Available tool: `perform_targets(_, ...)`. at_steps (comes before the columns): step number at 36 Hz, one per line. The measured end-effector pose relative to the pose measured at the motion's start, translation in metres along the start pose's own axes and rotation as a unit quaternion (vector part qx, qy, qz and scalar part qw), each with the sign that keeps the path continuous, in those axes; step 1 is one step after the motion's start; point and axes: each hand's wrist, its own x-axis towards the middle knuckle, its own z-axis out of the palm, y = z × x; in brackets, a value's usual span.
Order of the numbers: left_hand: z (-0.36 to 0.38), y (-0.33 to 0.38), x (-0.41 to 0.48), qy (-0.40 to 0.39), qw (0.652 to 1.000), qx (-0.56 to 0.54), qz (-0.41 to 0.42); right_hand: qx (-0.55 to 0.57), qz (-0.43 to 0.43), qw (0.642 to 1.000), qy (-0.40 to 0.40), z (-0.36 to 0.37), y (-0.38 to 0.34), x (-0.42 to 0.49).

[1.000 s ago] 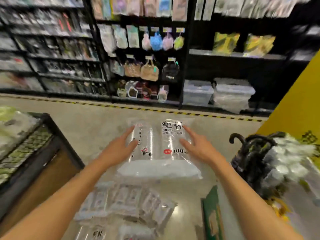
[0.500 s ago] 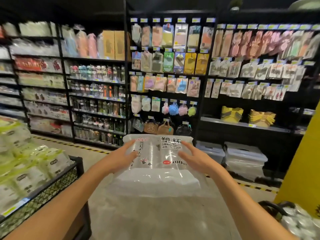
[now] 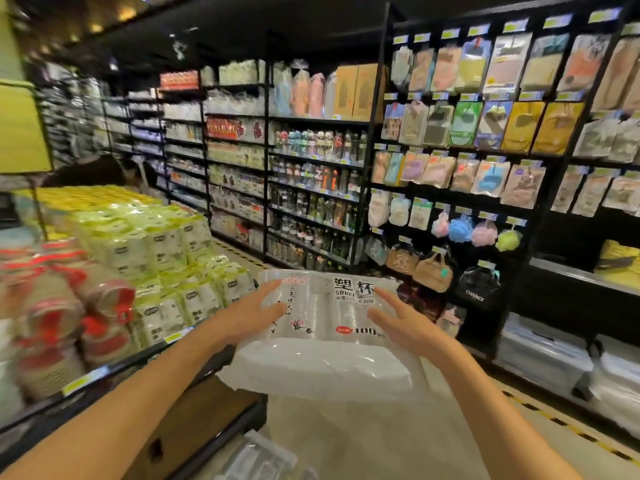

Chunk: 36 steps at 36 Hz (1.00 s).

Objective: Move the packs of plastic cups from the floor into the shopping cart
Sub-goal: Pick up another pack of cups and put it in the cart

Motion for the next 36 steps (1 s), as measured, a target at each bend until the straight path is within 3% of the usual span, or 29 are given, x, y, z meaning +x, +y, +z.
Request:
perform_targets(13, -0.065, -0.080, -0.124, 0.146, 0.972, 0.046, -0.179, 0.028, -0.177, 0.977, -0.118, 0.094, -0.113, 0.032)
perform_targets(18, -0.091, -0.111, -0.184, 0.197, 0.956, 0.015, -0.215, 0.045, -0.228, 0.957, -0.173, 0.137, -0.166, 0.026)
perform_targets(29, -0.164, -0.195, -0.329, 0.316, 0.896, -0.011, -0.312, 0.018, -0.335, 0.903, -0.269, 0.251, -0.330, -0.011)
perform_targets(36, -0.218, -0.249, -0.439, 0.354, 0.859, 0.032, -0.368, 0.010, -0.394, 0.866, -0.308, 0.330, -0.437, -0.067)
